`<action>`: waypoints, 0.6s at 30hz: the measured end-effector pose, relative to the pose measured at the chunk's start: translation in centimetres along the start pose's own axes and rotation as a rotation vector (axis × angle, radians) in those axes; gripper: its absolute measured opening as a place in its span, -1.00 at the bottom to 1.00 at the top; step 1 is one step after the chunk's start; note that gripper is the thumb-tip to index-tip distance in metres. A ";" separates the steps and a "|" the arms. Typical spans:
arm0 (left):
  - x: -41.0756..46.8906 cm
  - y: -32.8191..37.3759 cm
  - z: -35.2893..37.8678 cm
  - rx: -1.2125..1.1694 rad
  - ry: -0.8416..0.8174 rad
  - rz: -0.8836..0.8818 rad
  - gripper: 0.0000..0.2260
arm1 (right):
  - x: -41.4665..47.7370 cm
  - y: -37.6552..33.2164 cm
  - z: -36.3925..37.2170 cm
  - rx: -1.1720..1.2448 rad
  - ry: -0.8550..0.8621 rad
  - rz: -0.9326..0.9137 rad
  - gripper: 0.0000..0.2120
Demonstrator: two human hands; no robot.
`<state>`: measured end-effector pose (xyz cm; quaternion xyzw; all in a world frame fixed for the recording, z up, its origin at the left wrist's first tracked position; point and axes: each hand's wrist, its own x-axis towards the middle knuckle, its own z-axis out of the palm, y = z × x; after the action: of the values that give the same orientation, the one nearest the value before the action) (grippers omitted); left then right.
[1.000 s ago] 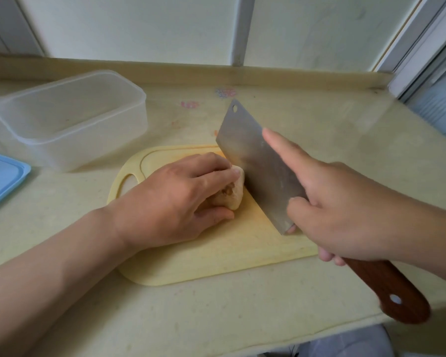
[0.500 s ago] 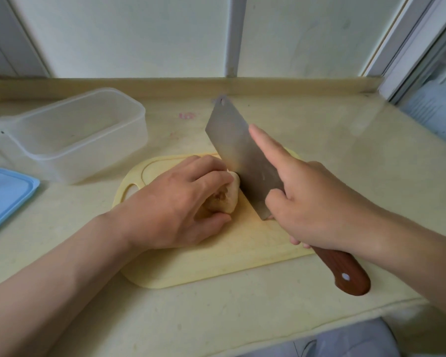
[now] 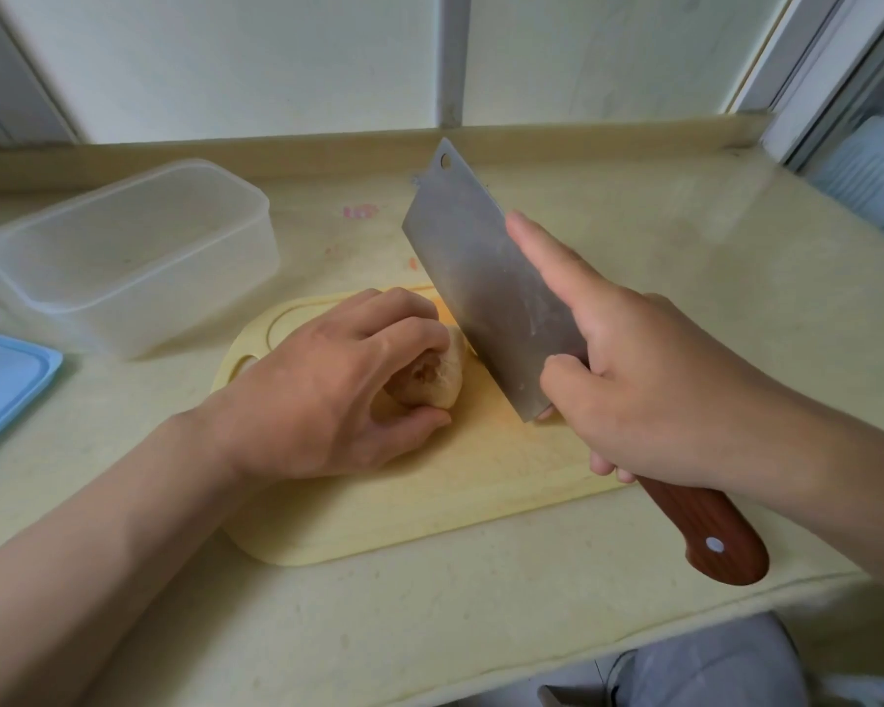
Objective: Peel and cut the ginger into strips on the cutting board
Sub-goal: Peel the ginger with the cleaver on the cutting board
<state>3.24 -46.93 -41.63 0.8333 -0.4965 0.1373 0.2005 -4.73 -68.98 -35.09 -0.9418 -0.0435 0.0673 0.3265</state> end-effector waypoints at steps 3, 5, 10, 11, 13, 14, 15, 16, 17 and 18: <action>0.0 0.0 0.0 -0.003 0.002 -0.002 -0.58 | -0.1 -0.1 -0.1 -0.002 -0.012 0.002 -0.08; 0.0 0.0 0.0 -0.003 0.002 -0.002 -0.57 | -0.2 -0.2 -0.2 0.002 -0.015 0.010 -0.08; -0.1 0.0 0.0 -0.006 0.004 -0.002 -0.58 | -0.3 -0.2 -0.4 -0.002 -0.041 0.035 -0.09; -0.1 0.0 0.0 -0.005 0.005 0.000 -0.58 | -0.4 -0.2 -0.5 -0.007 -0.054 0.046 -0.09; 0.0 0.1 0.0 -0.005 0.005 0.004 -0.59 | -0.6 -0.2 -0.9 -0.004 -0.091 0.076 -0.10; 0.0 0.1 0.0 -0.006 0.006 0.006 -0.59 | -0.7 -0.3 -1.1 -0.008 -0.112 0.087 -0.10; 0.0 0.1 0.0 -0.006 0.007 0.007 -0.60 | -0.7 -0.3 -1.3 -0.018 -0.132 0.096 -0.10; 0.0 0.1 0.0 -0.008 0.008 0.008 -0.60 | -0.6 -0.4 -1.5 -0.030 -0.150 0.102 -0.10; -0.1 0.1 0.1 -0.011 0.007 0.009 -0.60 | -0.5 -0.6 -1.5 -0.044 -0.167 0.101 -0.10; -0.1 0.0 0.2 -0.013 0.008 0.009 -0.60 | -0.2 -0.7 -1.5 -0.059 -0.180 0.095 -0.10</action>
<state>3.19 -46.94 -41.81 0.8291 -0.5004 0.1384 0.2073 -4.72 -69.43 -33.48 -0.9422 -0.0298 0.1659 0.2896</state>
